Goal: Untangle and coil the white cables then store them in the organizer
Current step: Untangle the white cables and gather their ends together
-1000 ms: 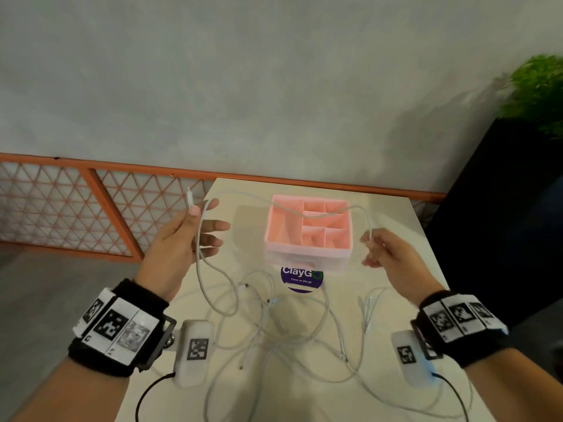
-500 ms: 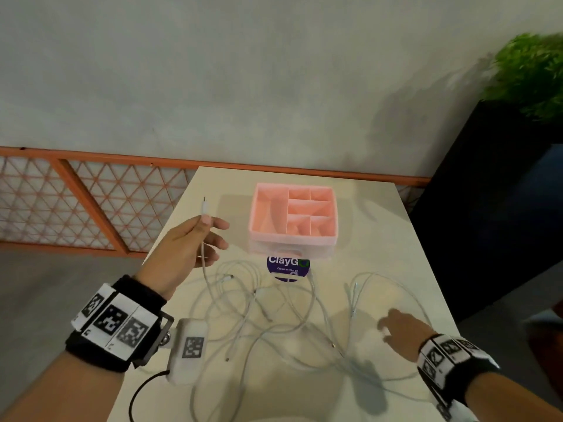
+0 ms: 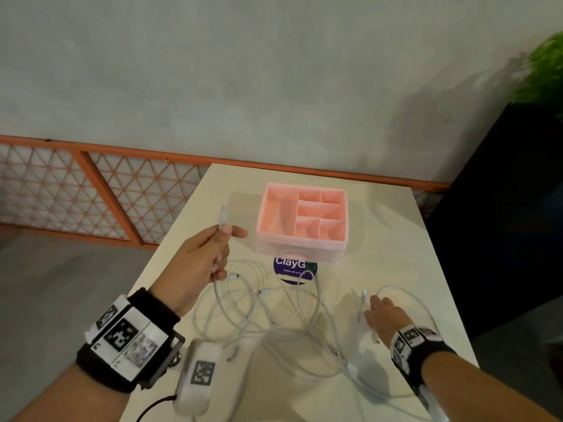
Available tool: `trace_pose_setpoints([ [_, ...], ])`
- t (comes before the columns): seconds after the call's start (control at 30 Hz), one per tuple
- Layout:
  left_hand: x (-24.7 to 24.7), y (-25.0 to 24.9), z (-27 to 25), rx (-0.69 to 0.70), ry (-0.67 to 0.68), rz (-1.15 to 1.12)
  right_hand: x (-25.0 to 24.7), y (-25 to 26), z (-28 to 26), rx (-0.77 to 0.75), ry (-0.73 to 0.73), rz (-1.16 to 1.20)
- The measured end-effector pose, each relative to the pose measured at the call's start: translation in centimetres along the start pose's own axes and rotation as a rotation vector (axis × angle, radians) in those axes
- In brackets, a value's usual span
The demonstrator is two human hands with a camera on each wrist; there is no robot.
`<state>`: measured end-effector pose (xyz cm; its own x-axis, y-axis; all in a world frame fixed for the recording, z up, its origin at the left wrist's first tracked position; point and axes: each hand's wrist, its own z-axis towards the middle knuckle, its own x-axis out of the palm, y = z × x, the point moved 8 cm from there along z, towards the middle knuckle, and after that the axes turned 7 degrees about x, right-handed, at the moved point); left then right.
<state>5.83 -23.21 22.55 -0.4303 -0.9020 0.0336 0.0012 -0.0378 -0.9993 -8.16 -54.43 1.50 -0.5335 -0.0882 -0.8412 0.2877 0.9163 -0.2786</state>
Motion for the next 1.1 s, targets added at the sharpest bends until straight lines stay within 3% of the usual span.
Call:
trace_pose_setpoints([
  [0.2,1.0,0.6,0.1,-0.058,0.014,-0.098,1.1,-1.2,0.3,-0.026,-0.04,0.287],
  [0.3,1.8,0.5,-0.1,-0.046,0.027,-0.071,1.6,-1.7,-0.5,0.009,-0.079,0.192],
  [0.37,2.3,0.5,-0.2,-0.038,0.035,-0.062,1.6,-1.0,-1.2,-0.039,-0.153,0.038],
  [0.43,2.8,0.4,-0.1,-0.025,0.051,-0.054,0.0,-0.8,-1.9,-0.022,-0.281,0.075],
  [0.53,3.7,0.3,0.1,-0.004,0.091,-0.055,-5.7,-1.9,-3.3,0.026,-0.496,0.528],
  [0.63,4.7,0.2,0.3,0.01,0.124,-0.088,-12.6,-2.2,-5.6,-0.056,-0.541,1.134],
  [0.77,6.9,-0.6,0.4,0.049,0.168,-0.111,-21.0,-0.2,-9.6,-0.271,-0.532,1.656],
  [0.9,8.9,-1.5,0.5,0.092,0.159,-0.078,-25.5,2.5,-12.1,-0.379,-0.561,1.722],
  [1.1,9.9,-1.8,0.4,0.103,0.187,-0.104,-26.0,4.0,-12.3,-0.432,-0.533,1.781],
])
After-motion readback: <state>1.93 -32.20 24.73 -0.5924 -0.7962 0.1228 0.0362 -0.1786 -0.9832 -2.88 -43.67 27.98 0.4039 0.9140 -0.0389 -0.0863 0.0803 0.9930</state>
